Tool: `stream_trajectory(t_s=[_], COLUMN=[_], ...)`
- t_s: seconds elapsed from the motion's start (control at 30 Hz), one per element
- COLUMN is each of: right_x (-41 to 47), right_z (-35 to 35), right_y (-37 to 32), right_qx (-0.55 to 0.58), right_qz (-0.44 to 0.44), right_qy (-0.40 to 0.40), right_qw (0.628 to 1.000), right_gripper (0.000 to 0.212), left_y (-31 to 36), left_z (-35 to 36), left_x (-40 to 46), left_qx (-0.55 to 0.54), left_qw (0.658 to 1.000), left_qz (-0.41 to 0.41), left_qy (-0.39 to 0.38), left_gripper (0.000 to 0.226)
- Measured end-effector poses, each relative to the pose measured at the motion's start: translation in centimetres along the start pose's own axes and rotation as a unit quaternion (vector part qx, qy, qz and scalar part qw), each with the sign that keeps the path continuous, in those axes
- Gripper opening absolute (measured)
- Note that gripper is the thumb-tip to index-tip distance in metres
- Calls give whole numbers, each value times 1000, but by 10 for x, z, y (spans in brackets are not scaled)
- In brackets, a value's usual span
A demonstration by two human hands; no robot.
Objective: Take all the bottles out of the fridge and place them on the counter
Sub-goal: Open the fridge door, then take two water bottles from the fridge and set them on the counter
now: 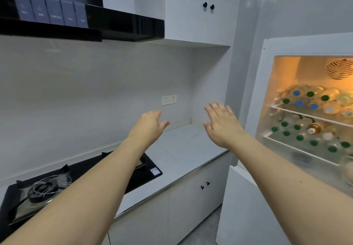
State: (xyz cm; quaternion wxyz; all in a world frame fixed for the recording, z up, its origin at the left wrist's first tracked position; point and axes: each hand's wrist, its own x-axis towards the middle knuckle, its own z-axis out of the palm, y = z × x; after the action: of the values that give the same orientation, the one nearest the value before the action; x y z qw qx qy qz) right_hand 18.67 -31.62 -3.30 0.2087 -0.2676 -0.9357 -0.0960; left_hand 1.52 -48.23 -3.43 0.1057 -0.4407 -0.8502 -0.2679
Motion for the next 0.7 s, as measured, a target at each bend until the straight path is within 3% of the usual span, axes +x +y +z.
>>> stream_trajectory(t_s=[0.33,0.7], right_x=[23,59], right_z=[50,79], right_y=[94,191], right_qx=[-23,-86], right_qz=[125,297], right_qy=[-56,-60], right_qw=[990,949], right_gripper=[57,58], left_y=[50,126], left_z=[116,222], left_x=[111,245], left_qx=[-39,-103], left_qw=[989,941], left_qz=[111,284], left_qy=[-92,-152], left_gripper=[60,57])
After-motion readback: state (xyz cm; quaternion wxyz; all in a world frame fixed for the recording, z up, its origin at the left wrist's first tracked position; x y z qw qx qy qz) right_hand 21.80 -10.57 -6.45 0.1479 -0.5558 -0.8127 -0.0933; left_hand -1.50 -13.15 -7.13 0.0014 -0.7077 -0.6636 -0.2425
